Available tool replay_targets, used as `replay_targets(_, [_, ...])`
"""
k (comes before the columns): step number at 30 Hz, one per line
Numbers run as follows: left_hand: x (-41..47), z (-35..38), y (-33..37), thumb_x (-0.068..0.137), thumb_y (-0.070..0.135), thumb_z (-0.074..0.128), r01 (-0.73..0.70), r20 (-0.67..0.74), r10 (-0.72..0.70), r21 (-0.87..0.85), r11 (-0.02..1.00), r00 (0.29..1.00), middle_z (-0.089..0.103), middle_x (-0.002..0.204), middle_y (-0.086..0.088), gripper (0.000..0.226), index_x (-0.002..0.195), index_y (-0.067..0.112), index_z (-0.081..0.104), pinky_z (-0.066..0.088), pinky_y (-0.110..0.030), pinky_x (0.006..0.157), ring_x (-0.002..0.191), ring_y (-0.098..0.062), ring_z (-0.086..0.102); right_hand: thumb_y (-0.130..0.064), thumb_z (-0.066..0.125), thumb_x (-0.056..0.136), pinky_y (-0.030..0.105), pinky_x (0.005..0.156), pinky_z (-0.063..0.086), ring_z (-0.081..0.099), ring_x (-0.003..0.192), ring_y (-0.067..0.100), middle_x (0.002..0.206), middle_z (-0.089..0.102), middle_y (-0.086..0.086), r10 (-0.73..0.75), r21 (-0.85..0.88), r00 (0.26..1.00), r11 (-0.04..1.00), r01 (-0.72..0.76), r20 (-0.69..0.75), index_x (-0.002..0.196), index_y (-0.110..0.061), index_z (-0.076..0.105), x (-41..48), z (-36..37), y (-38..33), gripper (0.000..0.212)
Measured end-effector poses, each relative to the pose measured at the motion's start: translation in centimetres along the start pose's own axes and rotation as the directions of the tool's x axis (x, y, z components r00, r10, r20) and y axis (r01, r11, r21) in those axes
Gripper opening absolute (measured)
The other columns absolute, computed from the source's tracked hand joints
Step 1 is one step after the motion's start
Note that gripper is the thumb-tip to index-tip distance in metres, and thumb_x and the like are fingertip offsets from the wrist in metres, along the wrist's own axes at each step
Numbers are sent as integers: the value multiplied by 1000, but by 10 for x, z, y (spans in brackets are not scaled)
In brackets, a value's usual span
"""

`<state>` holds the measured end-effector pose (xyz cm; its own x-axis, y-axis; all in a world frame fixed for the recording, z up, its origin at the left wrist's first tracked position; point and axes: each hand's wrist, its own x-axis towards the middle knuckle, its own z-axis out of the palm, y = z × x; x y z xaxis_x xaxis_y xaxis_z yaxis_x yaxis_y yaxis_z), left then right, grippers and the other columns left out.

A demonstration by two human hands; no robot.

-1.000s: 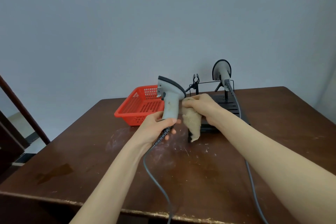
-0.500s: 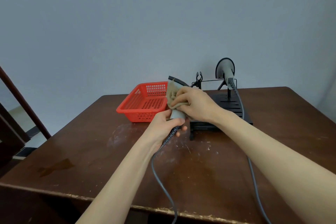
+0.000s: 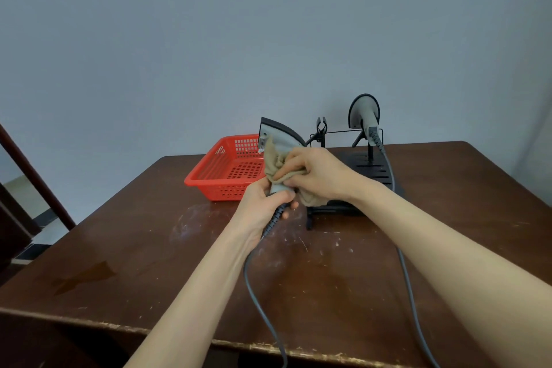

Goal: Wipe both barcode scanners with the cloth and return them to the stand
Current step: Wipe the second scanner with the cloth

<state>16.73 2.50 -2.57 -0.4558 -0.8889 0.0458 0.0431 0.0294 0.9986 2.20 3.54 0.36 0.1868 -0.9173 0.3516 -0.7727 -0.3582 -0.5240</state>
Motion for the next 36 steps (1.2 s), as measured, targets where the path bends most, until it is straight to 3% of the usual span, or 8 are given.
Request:
replay_targets(2, [-1,1,-1,87,-7,54,4,8,-4,14,1000,1000,58,76,-13,21,107,-2,56,40,-16,40,45,-6,57,-14,64,87,26,94,41,53,102,8,98,53,-14,9,-18,1000,1000,-9,-1,101,-21,75,1,0,2,19])
replay_targets(7, [-3,6,-1,89,-4,52,35,38,-35,-3,999,999,61,75,-10,23,111,0,58,40,-15,39,41,-6,52,-32,58,91,37,87,46,56,105,21,107,59,-1,175,-106,940,971,-213,-292,104,-27,73,12,-2,10,20])
replay_targets(14, [2,1,-6,85,-8,57,0,-15,0,-3,1000,1000,58,67,-11,14,94,2,59,39,-19,39,50,-14,52,-10,66,84,20,90,44,55,86,-1,85,53,-22,-3,63,994,998,-5,111,100,-18,75,-2,-5,-5,20])
replay_targets(20, [1,3,-5,88,-3,55,39,13,-39,-37,999,999,59,72,-13,21,109,-2,58,37,-16,37,44,-9,50,-29,62,88,35,88,45,56,104,19,100,56,-6,152,-66,962,983,-171,-226,102,-25,74,15,-7,6,19])
replay_targets(26, [0,-2,-10,85,-10,54,9,-23,-11,-55,998,1000,57,70,-12,15,95,0,58,39,-17,38,46,-8,54,-9,68,81,12,83,40,54,87,-6,89,59,-17,15,71,998,997,-20,62,99,-20,75,-4,3,-1,23])
replay_targets(29, [0,-1,-11,86,-8,52,57,-7,-58,-89,994,998,56,68,-12,20,104,-2,58,39,-17,39,48,-11,51,-17,65,86,28,97,43,56,112,10,112,66,-3,128,80,987,990,-121,-93,100,-23,75,4,3,7,19])
replay_targets(32, [0,1,-10,88,-5,51,106,35,-102,-130,986,994,57,66,-11,16,102,0,57,40,-16,38,46,-12,48,-27,62,89,35,96,44,55,112,19,115,63,-2,237,25,944,971,-238,-229,103,-25,74,12,3,13,18])
replay_targets(36, [3,-3,-11,87,-8,50,79,8,-78,-150,986,997,57,70,-11,17,100,-1,58,40,-16,38,52,-12,52,-12,64,86,12,89,39,54,103,-3,108,64,-7,89,106,994,991,-82,-63,101,-20,75,-1,4,8,20])
